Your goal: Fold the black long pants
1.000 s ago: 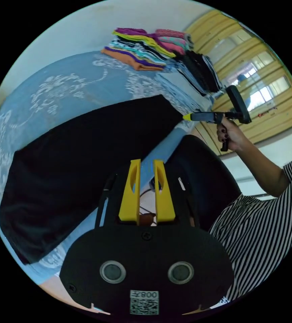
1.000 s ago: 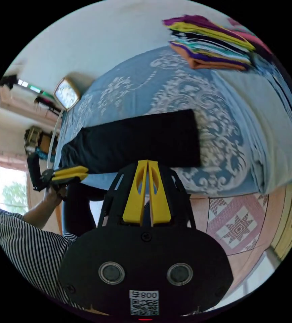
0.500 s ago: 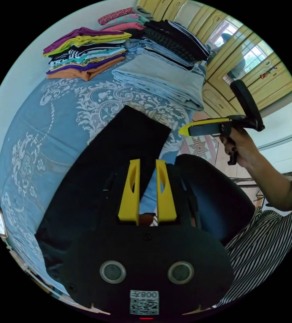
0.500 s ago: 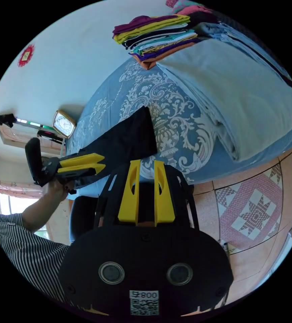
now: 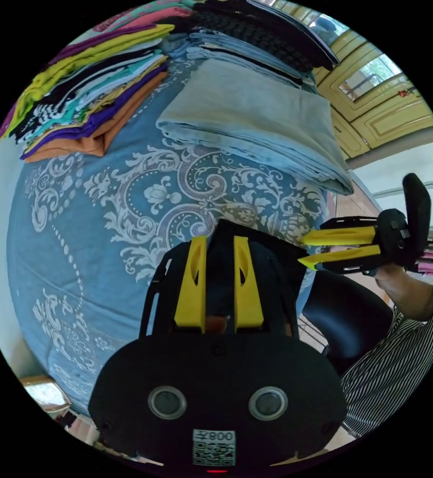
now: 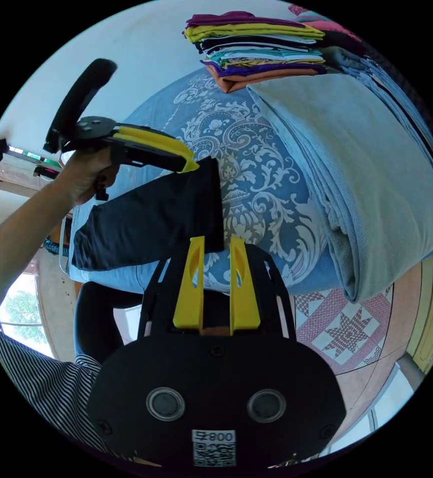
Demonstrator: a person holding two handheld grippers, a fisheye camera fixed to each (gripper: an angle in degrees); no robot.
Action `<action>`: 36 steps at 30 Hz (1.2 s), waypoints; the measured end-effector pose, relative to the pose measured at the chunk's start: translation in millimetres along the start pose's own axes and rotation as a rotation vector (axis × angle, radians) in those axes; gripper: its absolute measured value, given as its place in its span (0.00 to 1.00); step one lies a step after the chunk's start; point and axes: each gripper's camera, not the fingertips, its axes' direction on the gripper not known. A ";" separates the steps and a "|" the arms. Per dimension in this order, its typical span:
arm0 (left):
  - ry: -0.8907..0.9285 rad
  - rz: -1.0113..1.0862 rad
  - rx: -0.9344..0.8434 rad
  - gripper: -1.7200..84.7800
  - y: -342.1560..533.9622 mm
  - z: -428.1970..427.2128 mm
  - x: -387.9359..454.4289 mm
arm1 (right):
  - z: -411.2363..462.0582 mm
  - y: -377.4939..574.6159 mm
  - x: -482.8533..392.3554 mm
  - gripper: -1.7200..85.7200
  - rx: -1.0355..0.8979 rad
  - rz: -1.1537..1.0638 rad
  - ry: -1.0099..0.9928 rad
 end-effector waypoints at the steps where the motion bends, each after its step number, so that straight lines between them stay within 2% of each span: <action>1: 0.007 0.018 -0.028 0.12 -15.4 5.8 -2.4 | 1.7 1.1 1.9 0.12 0.002 0.003 -0.008; 11: 0.028 0.141 -0.069 0.10 -71.2 21.8 -6.0 | 11.4 3.0 -2.6 0.10 0.010 -0.021 0.000; 18: 0.055 0.154 -0.105 0.06 -76.9 42.0 -17.5 | 13.4 -3.1 -7.0 0.05 0.010 0.001 -0.056; 21: 0.058 0.148 -0.094 0.05 -66.5 48.9 -24.5 | 10.4 -6.4 -2.6 0.04 0.009 0.041 -0.141; 27: 0.053 0.171 -0.049 0.04 -25.1 55.3 -36.4 | -13.1 -10.9 -27.7 0.03 0.054 0.033 -0.190; 36: 0.070 0.173 0.097 0.04 101.5 57.2 -68.3 | -71.6 -25.5 -110.8 0.03 0.150 -0.083 -0.310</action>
